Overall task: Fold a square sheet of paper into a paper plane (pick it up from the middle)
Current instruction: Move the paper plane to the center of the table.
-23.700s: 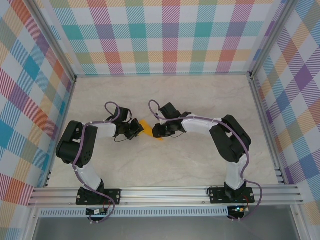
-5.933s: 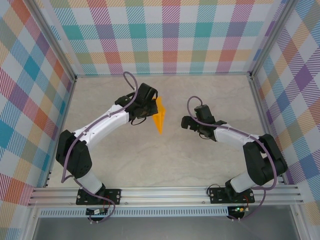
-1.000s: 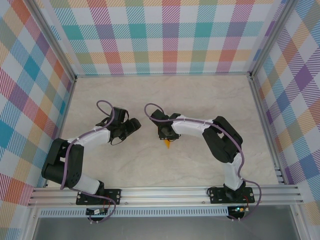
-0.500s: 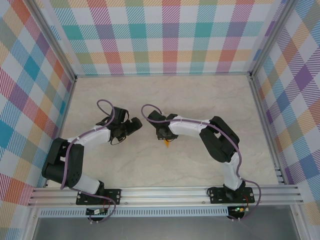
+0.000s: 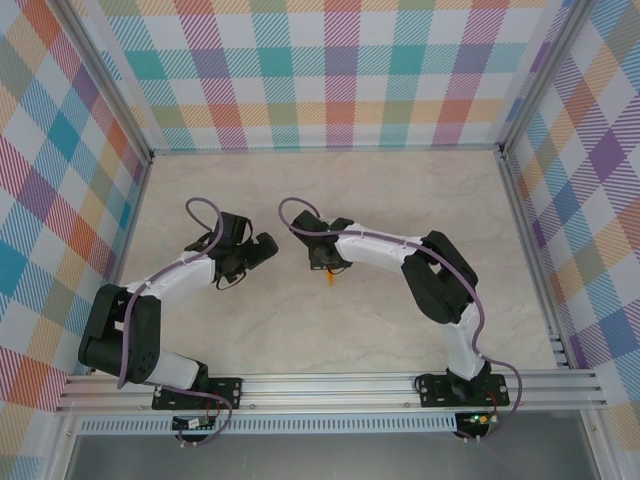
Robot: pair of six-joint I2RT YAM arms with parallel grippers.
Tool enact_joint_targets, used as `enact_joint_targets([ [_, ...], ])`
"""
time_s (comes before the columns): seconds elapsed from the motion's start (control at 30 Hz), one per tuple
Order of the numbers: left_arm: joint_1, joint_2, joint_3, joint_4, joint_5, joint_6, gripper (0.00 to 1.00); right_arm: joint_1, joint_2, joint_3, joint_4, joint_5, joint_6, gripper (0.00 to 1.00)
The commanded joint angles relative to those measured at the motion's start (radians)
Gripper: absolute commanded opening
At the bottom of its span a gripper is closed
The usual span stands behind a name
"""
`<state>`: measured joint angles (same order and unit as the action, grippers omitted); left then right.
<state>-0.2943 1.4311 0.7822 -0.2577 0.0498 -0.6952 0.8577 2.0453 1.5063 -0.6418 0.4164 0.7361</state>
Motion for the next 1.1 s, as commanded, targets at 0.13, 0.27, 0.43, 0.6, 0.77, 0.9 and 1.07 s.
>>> enact_joint_targets([
  [0.13, 0.029, -0.05, -0.001, -0.069, -0.026, 0.03, 1.0, -0.056, 0.094, 0.166, -0.018, 0.035, -0.075, 0.05],
  [0.27, 0.03, -0.058, -0.008, -0.072, -0.025, 0.032, 1.0, -0.075, 0.172, 0.254, -0.038, 0.033, -0.1, 0.07],
  [0.43, 0.029, -0.051, -0.008, -0.075, -0.018, 0.035, 1.0, -0.091, 0.231, 0.317, -0.042, 0.014, -0.133, 0.07],
  [0.6, 0.03, -0.052, -0.01, -0.077, -0.016, 0.037, 1.0, -0.105, 0.269, 0.338, -0.053, -0.02, -0.135, 0.16],
  [0.77, 0.03, -0.054, -0.02, -0.075, -0.018, 0.036, 1.0, -0.105, 0.276, 0.304, -0.042, -0.035, -0.12, 0.2],
  [0.9, 0.029, -0.045, -0.02, -0.074, -0.016, 0.037, 1.0, -0.105, 0.262, 0.312, -0.047, -0.034, -0.118, 0.21],
  [1.07, 0.03, -0.046, -0.01, -0.078, -0.018, 0.037, 1.0, -0.105, 0.235, 0.372, -0.102, -0.035, -0.124, 0.26],
])
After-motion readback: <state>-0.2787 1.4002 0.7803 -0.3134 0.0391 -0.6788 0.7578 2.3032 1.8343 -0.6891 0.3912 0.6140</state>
